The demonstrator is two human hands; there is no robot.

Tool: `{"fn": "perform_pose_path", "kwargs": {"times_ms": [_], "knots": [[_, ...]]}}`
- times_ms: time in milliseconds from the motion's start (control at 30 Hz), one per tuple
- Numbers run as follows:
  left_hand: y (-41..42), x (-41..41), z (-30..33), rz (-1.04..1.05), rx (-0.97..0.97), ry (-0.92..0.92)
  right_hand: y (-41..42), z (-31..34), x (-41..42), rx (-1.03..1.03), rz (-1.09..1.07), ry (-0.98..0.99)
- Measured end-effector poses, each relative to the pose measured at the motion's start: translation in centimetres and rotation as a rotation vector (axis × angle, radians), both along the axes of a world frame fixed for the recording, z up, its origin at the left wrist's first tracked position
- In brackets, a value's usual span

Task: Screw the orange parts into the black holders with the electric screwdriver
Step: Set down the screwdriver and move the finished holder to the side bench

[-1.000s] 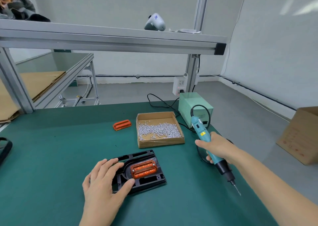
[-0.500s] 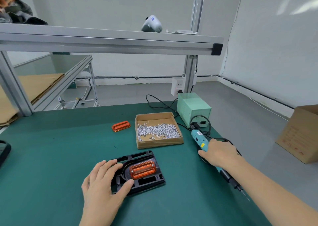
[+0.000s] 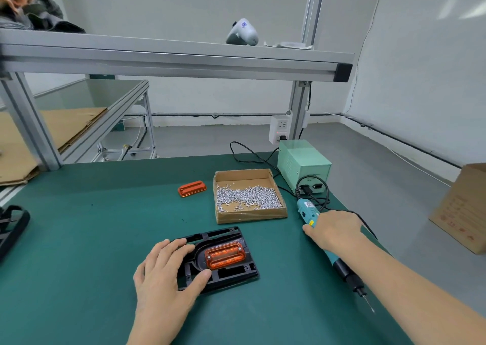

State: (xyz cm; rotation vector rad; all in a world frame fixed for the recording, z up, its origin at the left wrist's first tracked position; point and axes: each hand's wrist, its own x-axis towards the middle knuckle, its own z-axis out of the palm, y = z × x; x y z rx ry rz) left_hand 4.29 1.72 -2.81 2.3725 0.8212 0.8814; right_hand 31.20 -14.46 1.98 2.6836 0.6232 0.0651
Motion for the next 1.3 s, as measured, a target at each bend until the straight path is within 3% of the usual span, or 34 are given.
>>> {"fn": "perform_pose_path", "kwargs": {"times_ms": [633,833,1000,1100,1300], "knots": [[-0.2,-0.2,0.2,0.0,-0.004,0.032,-0.8,1.0,-0.1,0.178,-0.015,0.166],[-0.1,-0.3,-0.1,-0.002,0.05,0.056,-1.0,1.7,-0.5,0.232,0.021,0.068],[0.0,-0.2,-0.2,0.01,0.072,0.092,0.7,2.5,-2.7,0.518,0.34,-0.067],[0.1,-0.1,-0.1,0.018,0.062,0.111,2.4,1.9,-5.2,0.71,0.651,0.089],[0.0,0.1,0.2,0.021,0.04,0.126,5.9,-0.6,-8.8,0.713,0.951,0.306]]}}
